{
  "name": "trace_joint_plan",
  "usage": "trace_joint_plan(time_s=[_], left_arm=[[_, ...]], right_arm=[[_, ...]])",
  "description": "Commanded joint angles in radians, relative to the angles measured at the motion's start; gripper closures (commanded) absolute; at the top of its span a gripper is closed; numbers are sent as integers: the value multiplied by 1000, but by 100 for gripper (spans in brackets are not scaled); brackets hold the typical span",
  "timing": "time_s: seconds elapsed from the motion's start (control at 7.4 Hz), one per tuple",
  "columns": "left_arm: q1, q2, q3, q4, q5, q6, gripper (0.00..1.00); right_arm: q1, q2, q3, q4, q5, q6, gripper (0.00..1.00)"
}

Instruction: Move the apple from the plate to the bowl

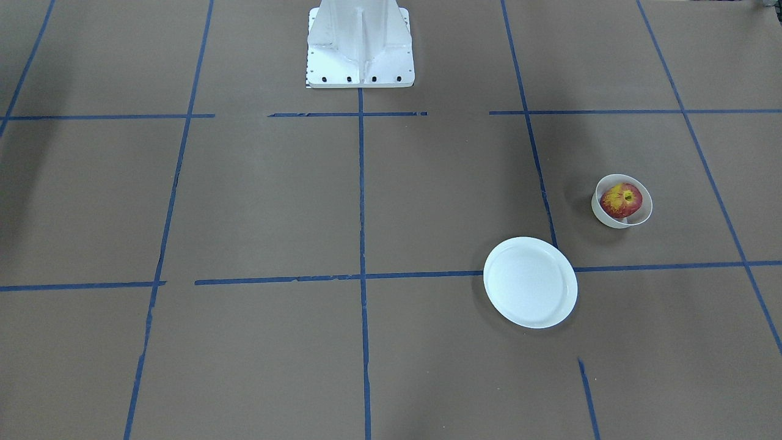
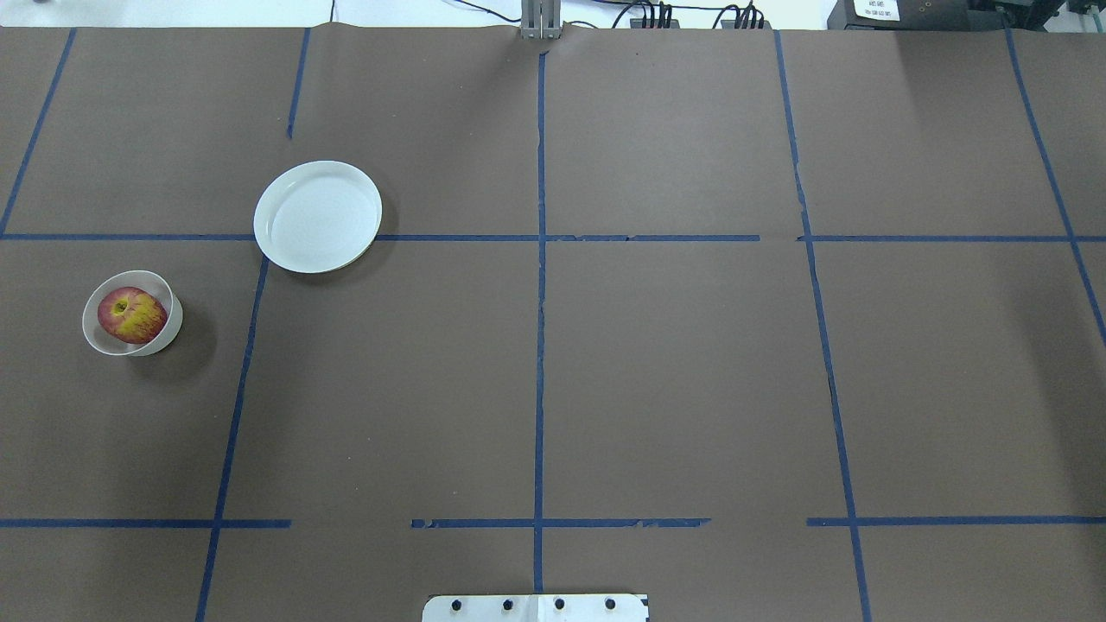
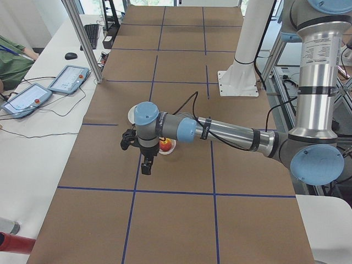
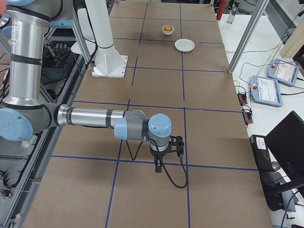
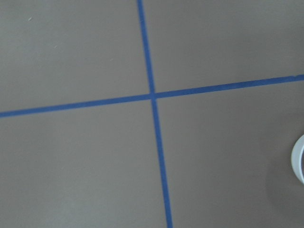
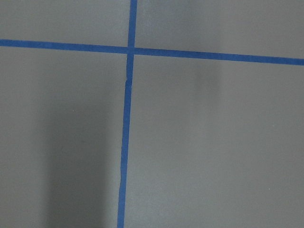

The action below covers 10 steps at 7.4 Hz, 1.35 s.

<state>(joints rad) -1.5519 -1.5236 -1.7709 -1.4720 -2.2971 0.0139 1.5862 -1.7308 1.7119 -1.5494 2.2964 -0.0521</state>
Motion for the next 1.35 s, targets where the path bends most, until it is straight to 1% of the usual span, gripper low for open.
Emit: trace_joint_plan(time_s=[0.0,1.22], left_arm=[[-24,25,4,25,-8,9,0],[-20,6,-5,7,-10,8,0]], right_arm=[[0,-1,0,0,0,0,0],[0,0,0,0,0,0,0]])
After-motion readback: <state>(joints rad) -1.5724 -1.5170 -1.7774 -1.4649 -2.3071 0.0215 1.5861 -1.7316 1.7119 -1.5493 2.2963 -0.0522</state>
